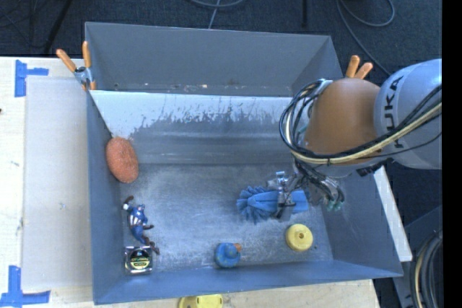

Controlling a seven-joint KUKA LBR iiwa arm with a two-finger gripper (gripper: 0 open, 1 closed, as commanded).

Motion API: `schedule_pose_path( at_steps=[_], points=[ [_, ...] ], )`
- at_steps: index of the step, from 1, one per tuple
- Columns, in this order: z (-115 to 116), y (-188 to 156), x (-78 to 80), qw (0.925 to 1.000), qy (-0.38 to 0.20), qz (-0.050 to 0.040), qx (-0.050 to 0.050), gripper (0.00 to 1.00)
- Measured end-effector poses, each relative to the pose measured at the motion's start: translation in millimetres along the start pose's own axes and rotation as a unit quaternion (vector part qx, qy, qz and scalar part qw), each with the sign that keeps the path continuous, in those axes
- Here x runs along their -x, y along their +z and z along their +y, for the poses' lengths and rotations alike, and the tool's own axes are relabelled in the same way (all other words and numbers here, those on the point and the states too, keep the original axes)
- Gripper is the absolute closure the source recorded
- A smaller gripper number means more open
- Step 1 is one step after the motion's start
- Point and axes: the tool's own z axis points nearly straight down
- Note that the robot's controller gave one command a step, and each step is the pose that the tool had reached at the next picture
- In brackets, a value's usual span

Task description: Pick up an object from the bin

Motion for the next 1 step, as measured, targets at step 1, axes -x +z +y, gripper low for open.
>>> schedule_pose_path(
  at_steps=[1],
  points=[
    [-8.1, -125.4, 50.2, 0.9996, -0.028, -0.0045, -0.001, 1.0]
  ],
)
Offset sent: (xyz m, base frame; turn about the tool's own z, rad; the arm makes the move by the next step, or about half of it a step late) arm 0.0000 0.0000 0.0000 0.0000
